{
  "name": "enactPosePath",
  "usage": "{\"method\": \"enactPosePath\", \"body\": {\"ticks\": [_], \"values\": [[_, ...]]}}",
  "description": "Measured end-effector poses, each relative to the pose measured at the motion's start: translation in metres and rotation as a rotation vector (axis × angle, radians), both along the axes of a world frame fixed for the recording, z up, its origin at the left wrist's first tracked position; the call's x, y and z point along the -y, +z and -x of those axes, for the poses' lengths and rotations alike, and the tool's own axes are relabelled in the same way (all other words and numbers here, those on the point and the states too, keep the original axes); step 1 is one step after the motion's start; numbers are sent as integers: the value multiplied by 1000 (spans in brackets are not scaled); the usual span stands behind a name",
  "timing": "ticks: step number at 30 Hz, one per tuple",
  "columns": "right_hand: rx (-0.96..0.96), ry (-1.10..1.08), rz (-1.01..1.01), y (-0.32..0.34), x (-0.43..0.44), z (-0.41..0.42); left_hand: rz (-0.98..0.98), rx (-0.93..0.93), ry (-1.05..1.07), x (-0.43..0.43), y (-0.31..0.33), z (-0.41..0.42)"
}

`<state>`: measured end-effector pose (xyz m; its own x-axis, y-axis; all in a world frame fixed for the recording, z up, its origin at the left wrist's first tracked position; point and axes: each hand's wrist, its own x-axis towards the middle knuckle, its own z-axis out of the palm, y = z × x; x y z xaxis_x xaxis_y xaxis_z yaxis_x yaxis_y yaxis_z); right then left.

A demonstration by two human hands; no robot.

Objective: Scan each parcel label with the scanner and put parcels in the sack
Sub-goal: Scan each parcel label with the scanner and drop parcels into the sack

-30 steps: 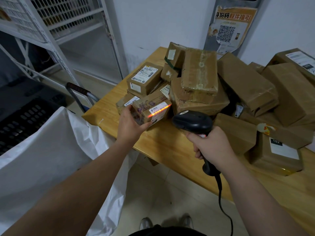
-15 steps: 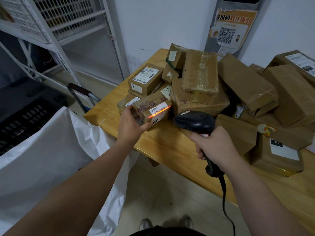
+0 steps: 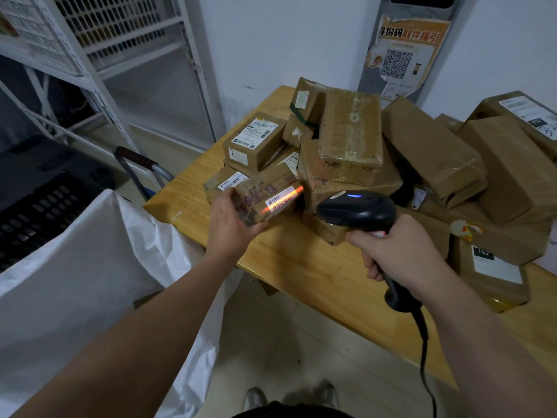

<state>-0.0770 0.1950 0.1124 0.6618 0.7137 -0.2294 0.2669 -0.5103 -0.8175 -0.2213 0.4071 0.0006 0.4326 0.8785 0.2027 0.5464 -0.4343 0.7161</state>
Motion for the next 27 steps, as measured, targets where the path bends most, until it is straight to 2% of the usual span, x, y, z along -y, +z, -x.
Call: {"method": "enactPosePath", "body": {"ticks": [13,17,21,26,27], "values": [[-21,-24,29,-26,-7,5,25,6,-2,7,-4,-9],[-6,57,28,-29,-37,7,60,12,22,6,-3,-1],[-21,173,-55,-30,-71,20,229,164,110,7,6,22],[-236,256,-105,-55,-97,29,405,453,358,16,6,89],[-284,242,-102,-64,-101,32,400,456,420,17,1,105]]}}
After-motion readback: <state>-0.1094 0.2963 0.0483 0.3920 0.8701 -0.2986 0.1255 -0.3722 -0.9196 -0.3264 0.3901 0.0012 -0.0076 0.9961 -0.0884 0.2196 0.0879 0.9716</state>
